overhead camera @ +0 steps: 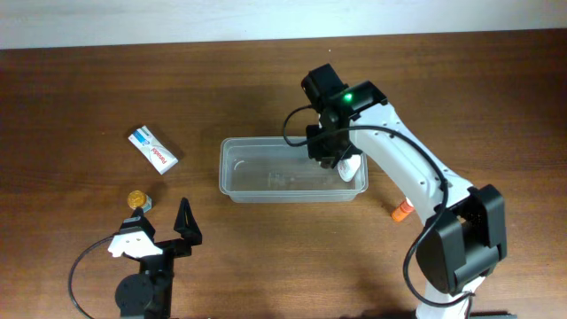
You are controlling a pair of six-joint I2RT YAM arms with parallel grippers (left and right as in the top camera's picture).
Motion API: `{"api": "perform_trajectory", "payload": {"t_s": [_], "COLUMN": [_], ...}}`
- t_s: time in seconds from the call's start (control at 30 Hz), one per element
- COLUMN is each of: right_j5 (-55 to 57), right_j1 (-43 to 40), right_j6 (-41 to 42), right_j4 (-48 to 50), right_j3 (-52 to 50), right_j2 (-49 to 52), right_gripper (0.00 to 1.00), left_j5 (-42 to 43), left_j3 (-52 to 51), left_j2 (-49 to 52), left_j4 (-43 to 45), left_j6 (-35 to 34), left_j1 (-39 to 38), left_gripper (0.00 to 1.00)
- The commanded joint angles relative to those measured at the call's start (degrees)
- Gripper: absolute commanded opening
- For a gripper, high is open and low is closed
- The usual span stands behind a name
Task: Pack container
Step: 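Carry the dark bottle with the right gripper into the container, then lower the dark bottle beside the spray bottle and release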
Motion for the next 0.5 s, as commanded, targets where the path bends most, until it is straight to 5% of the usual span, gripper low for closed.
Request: {"api": "perform_trajectory", "payload": {"t_s": [0.0, 0.47], "right_j5": [1.27, 1.46], "right_j1": [0.57, 0.57], "right_j6": [1.31, 2.4], "right_j4": [1.97, 8.11], "right_j3": [-2.6, -7.26], "right_j2": [0.42, 0.66], "right_gripper": [0.24, 0.24], "left_j5": [0.66, 0.66], "left_j3": [-0.35, -0.35], "left_j2": [-0.55, -0.55], "left_j4": [0.0, 0.0], "left_j6": [0.48, 0.48], "left_j1": [0.22, 0.22], "left_gripper": [0.99, 0.99]}}
